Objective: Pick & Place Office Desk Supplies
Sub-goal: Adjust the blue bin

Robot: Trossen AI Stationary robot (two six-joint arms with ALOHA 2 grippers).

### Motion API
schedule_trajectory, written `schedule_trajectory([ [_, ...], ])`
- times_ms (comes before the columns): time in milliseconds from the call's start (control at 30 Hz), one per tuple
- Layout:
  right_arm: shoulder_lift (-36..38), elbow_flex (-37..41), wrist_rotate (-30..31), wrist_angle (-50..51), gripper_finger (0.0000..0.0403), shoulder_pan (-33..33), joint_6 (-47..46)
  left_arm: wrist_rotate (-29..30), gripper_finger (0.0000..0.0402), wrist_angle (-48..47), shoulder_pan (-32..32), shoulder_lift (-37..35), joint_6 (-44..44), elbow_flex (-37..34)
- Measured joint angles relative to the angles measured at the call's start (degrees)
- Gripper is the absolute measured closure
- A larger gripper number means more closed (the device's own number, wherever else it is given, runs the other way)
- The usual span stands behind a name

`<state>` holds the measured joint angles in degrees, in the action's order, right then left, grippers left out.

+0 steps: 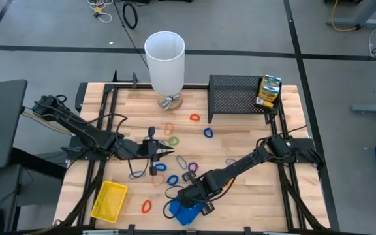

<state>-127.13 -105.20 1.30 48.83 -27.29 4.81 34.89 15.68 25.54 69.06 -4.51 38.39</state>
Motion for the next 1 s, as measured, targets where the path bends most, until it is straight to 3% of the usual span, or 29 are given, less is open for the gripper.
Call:
schedule_trajectory([
  [300, 0.02, -1.41, -7.45, -1.35, 0.0403, -0.3, 1.87, 0.0, 0.0348, -0.07, 0.39, -0.16, 0.07, 0.0],
  [667, -1.55, -1.32, -8.61, 2.94, 0.0403, -0.56, -1.17, 0.0, 0.0348, -0.06, 0.39, -0.2, -0.02, 0.0],
  [767, -3.28, -1.32, -5.69, 6.46, 0.0403, -0.98, -1.59, 0.04, 0.0348, -0.06, 0.66, -0.2, 0.02, 0.0],
  [1000, -3.96, -1.44, 7.43, 20.0, 0.0403, -1.55, -8.2, 0.07, 0.0348, -0.02, 1.96, -0.22, -0.47, 0.0],
])
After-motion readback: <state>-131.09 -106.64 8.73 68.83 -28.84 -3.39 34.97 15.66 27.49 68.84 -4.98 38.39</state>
